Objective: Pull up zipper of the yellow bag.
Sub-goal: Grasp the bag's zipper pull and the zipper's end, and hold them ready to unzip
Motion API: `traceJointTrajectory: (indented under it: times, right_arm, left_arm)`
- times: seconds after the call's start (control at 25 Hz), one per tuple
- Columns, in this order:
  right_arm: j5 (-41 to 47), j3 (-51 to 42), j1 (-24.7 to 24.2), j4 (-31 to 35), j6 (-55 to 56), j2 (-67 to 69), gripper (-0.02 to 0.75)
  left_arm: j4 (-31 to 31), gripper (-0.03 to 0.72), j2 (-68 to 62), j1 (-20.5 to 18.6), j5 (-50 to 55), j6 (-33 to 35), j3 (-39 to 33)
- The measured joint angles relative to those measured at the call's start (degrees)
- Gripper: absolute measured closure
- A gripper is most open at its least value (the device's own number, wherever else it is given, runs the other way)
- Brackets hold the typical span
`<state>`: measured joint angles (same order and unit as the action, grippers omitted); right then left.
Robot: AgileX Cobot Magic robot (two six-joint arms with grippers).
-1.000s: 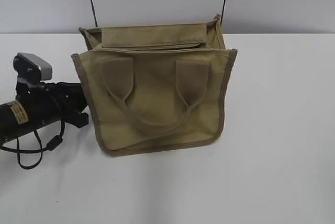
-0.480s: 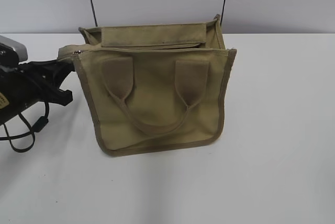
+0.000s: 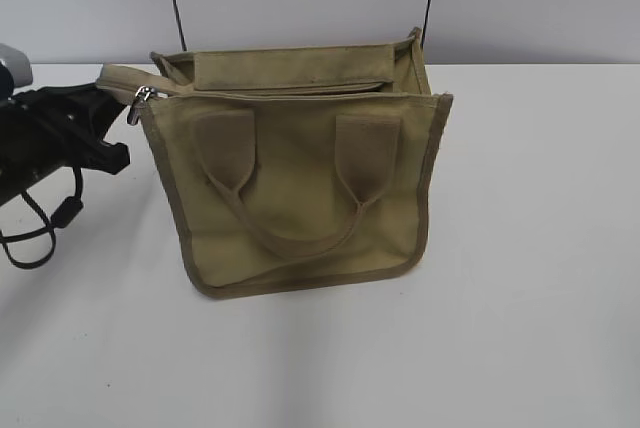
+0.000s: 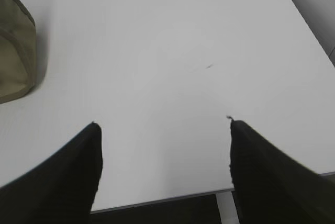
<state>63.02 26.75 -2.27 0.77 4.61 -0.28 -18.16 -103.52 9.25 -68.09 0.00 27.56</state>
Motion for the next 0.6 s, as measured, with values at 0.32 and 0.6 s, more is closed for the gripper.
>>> traceJointTrajectory:
  times: [0.32, 0.6]
  right_arm:
    - [0.0, 0.0, 0.0, 0.0, 0.0, 0.0, 0.184]
    - [0.0, 0.0, 0.0, 0.0, 0.0, 0.0, 0.184]
  left_arm:
    - [-4.0, 0.682, 10.3, 0.0, 14.0, -2.8, 0.4]
    - [-8.7, 0.682, 14.6, 0.0, 24.5, -6.1, 2.6]
